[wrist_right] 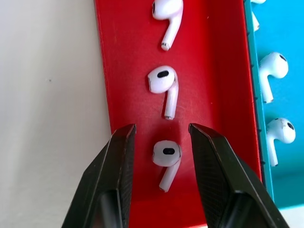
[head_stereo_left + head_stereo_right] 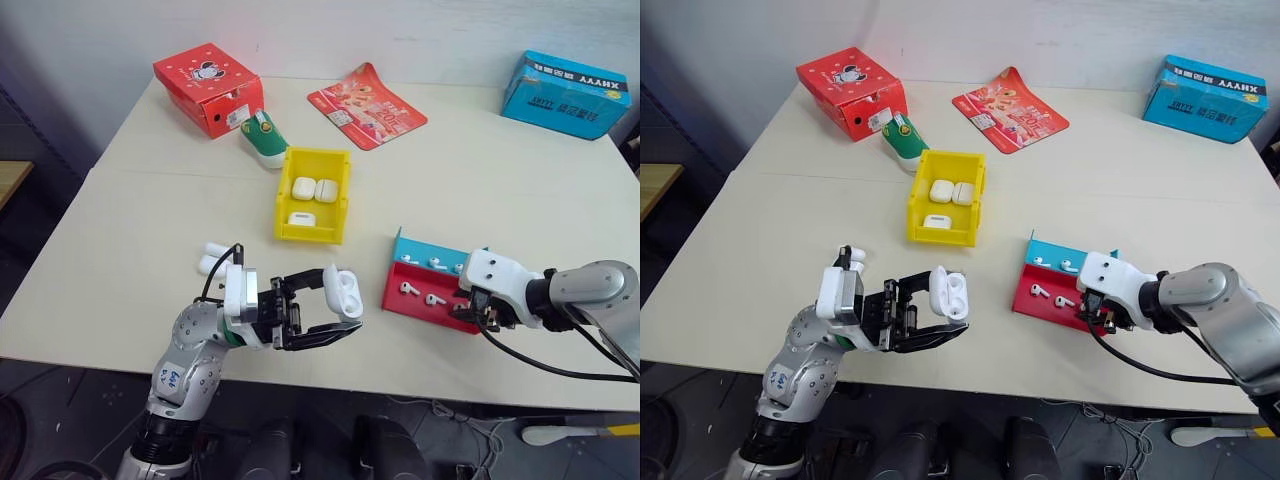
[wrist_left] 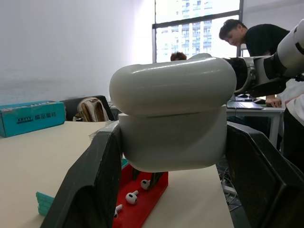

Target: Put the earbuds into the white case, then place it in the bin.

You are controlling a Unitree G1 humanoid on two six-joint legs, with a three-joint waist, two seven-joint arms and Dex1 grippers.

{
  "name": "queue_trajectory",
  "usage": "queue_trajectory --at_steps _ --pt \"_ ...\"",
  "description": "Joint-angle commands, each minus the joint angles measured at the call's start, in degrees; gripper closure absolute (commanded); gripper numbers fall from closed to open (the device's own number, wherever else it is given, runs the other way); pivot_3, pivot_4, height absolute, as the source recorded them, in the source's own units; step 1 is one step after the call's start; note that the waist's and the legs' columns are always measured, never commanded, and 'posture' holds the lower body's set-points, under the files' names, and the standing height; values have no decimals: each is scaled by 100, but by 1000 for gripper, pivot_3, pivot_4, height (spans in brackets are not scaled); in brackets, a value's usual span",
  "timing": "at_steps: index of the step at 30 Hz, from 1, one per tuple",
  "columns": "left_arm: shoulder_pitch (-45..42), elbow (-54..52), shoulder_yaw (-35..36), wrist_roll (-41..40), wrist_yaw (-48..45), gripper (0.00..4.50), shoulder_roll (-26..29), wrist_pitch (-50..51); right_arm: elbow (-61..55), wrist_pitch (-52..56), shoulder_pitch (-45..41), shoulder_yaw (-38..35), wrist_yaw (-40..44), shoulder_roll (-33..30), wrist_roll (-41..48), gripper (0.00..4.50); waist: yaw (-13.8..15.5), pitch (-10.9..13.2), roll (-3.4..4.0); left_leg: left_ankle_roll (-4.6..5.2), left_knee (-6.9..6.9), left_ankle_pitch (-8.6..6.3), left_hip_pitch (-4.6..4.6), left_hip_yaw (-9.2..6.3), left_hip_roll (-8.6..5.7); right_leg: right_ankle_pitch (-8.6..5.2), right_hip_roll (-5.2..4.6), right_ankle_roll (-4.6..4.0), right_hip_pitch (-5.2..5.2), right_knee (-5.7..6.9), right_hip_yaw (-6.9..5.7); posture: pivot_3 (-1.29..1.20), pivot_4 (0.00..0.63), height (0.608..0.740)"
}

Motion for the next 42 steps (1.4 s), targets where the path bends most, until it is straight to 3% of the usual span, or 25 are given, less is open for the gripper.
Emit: queue_trajectory --at_steps 1,19,42 --pt "38 -235 -62 0 44 1713 7 -100 -31 92 -166 28 67 7 -152 2726 0 0 0 0 0 0 0 -1 0 0 0 0 0 0 0 0 150 740" --pt "-21 -161 -46 -76 55 1713 50 -100 140 621 -704 761 522 -51 -750 2726 -6 0 0 -2 1 1 0 -4 0 0 0 0 0 1 -3 0 150 740" --pt "-56 -188 -48 -54 84 1713 81 -78 164 885 -532 568 400 151 -748 2726 -5 0 0 -2 19 1 0 -8 1 0 0 0 5 10 -6 0 150 740"
